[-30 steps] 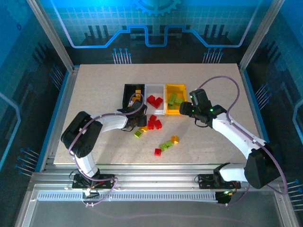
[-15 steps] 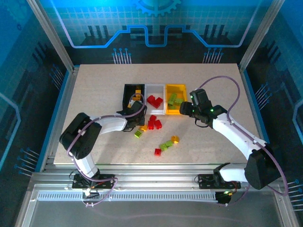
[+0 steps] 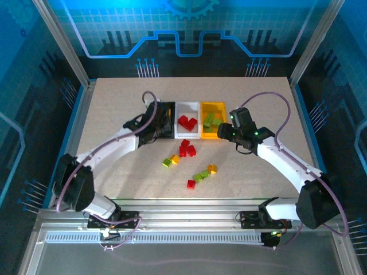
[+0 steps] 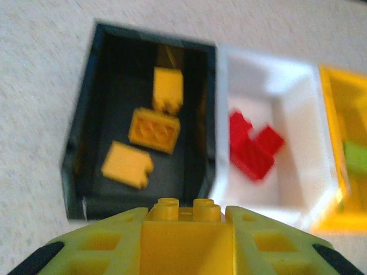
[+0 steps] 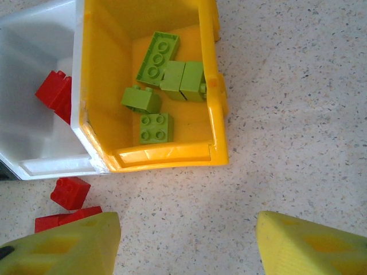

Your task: Sort the legos into containers by color

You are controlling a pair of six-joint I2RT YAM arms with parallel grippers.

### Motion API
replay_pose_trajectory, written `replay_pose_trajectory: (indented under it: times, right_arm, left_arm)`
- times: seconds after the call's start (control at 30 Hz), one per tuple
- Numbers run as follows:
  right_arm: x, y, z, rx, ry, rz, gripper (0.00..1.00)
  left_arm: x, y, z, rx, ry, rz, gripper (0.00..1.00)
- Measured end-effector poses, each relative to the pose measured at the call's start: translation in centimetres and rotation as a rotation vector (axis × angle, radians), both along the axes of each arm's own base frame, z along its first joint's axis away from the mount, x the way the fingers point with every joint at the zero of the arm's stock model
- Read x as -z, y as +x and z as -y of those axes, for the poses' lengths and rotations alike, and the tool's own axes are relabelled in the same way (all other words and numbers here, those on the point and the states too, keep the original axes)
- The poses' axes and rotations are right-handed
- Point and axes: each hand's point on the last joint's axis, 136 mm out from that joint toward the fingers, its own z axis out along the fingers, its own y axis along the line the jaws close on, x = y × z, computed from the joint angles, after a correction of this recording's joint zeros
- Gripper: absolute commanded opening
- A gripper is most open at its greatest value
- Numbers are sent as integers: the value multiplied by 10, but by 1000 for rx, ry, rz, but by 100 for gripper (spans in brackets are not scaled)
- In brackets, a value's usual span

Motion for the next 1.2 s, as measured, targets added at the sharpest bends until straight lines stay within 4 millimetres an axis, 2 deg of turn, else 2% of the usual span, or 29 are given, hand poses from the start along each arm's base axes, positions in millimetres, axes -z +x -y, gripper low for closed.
replay_pose_trajectory:
  times: [0.1,0.2,0.27,0.3,0.37,0.5,0.6,0.67,0.77,0.87,0.93,1.03,1.13,1.2]
  right_arm:
    - [1,-1,0,-1,-1,-3,65]
    - [4,-3,1,-3,-4,-12,65]
    - [7,-5,1,-6,-3,-21,65]
    - [8,-7,0,-10,-1,-25,65]
    - [9,-10,-1,-28,3,-31,66]
    - [11,-18,-5,-69,17,-40,68]
    - [20,-26,-10,-112,18,-61,69]
    - [30,-34,-18,-159,14,-89,69]
    - [46,-45,-45,-269,1,-130,70]
    - [68,-58,-75,-391,-35,-188,70]
    - [79,-62,-97,-468,-68,-215,69]
    - [87,-59,-125,-543,-96,-219,66]
    - [94,-50,-140,-572,-118,-215,63]
    - [100,-43,-144,-574,-137,-217,61]
  left_arm:
    - [10,31,-15,-70,31,-34,32]
    - [33,52,-15,-94,76,-96,37]
    - [49,60,-13,-97,97,-136,47]
    - [57,62,-12,-101,105,-158,57]
    - [66,63,-11,-106,113,-189,70]
    - [64,61,-7,-96,89,-198,89]
    - [42,56,1,-77,38,-161,98]
    - [19,45,10,-47,-10,-116,99]
    - [-18,18,29,27,-114,-34,99]
    - [-38,-18,44,102,-215,16,99]
    - [-33,-44,46,133,-262,13,99]
    - [-10,-76,37,133,-288,-31,99]
    - [10,-98,25,114,-300,-69,99]
    - [15,-110,17,103,-308,-76,99]
